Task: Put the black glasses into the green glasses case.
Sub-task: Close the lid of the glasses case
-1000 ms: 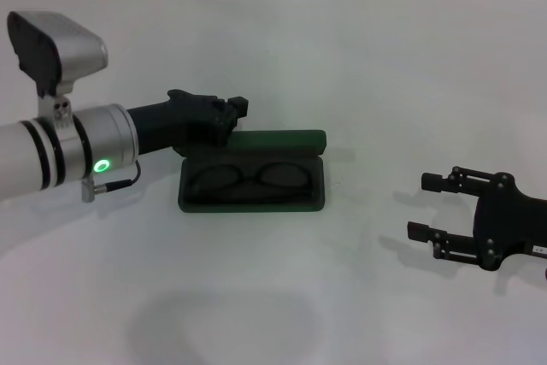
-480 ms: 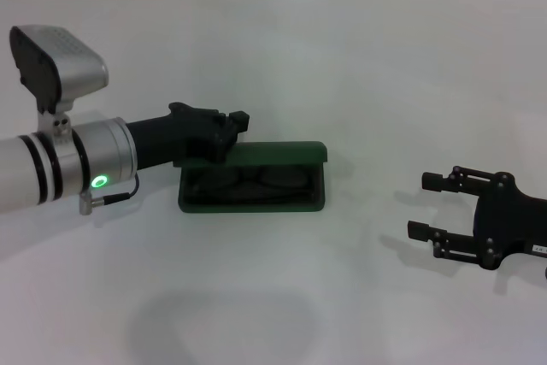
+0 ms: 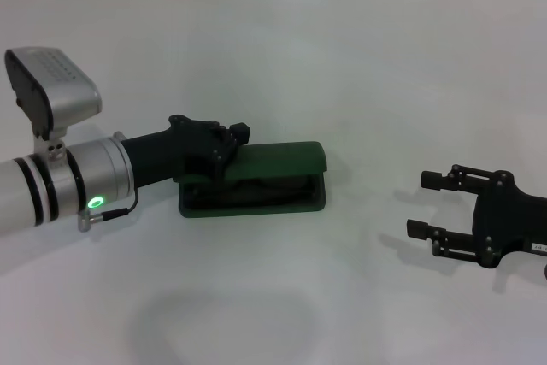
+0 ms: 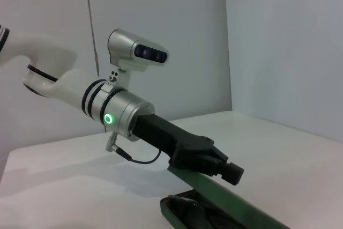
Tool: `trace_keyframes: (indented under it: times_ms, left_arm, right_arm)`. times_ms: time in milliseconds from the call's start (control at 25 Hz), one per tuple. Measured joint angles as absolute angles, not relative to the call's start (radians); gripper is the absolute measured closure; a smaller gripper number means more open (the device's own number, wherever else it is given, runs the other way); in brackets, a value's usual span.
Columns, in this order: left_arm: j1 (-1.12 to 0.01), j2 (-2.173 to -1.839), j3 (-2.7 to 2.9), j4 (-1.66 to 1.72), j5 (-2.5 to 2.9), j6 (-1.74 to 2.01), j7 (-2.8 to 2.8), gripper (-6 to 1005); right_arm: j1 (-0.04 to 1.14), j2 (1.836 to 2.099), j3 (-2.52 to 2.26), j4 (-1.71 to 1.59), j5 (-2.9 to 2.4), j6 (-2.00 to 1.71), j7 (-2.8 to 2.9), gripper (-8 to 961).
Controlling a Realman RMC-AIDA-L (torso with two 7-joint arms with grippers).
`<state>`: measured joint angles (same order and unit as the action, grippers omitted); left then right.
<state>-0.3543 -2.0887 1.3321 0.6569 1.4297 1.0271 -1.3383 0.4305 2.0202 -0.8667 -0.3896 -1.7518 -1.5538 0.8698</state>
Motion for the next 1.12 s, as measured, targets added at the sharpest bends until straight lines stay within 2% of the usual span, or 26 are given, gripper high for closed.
trace_keyframes:
  times_ms: [1120]
  left_arm:
    - [-0.367, -2.091, 1.296, 0.555, 1.365, 1.095, -1.17, 899]
  right_arm:
    - [0.439, 2.022, -0.867, -0.376, -1.752, -1.543, 0.871, 270]
